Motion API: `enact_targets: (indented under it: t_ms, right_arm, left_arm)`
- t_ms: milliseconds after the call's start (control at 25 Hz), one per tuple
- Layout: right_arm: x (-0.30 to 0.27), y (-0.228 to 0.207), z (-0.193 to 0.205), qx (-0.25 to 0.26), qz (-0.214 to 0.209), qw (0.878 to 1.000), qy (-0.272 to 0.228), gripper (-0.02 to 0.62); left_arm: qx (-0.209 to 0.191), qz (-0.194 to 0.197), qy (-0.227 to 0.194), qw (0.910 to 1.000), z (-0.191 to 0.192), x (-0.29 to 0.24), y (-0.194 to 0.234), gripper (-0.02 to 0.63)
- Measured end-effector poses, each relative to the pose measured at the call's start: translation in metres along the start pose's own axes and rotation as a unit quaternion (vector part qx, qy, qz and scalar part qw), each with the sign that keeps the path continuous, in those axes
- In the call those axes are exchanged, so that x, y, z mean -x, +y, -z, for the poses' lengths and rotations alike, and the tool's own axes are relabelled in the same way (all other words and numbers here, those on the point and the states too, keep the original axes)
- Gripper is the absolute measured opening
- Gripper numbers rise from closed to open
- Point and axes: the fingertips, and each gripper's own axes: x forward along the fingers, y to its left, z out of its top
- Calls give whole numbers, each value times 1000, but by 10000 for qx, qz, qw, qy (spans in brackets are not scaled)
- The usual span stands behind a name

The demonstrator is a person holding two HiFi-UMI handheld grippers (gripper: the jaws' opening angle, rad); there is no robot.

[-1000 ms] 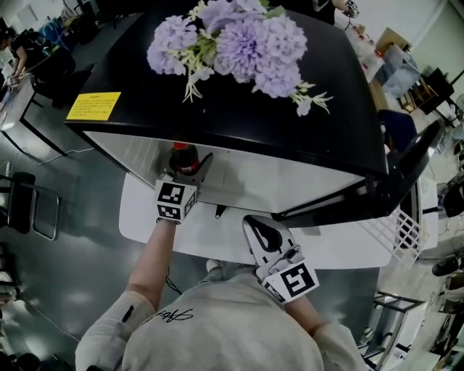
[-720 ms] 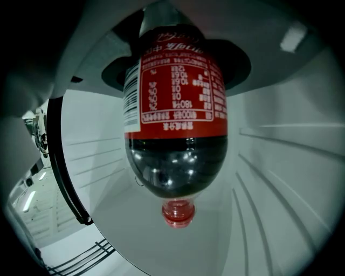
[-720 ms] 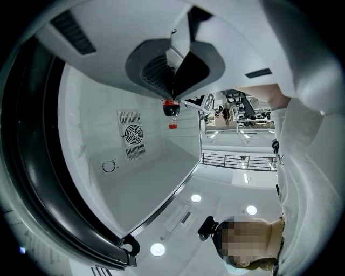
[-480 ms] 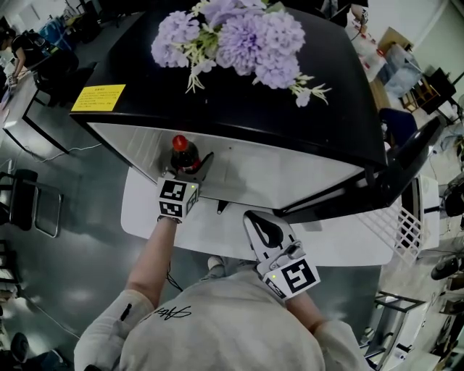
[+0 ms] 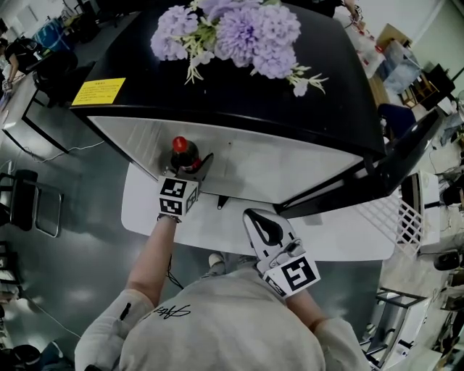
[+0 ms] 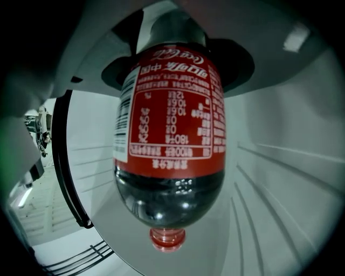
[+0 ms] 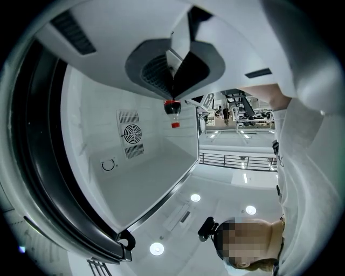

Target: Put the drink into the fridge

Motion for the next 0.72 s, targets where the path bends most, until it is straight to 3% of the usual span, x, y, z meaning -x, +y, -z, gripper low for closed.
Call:
enact_targets:
  t_ms: [240,720]
  right_arm:
    - [-2,7,0,-9,-53,10000,-5,12]
    - [6,-6,2,-28,105,9999,62,12]
  left_arm:
    - [-51,-36,41,10000,-1,-1,1,318]
    - [267,-120,-171,9994,-8,-19,14,313]
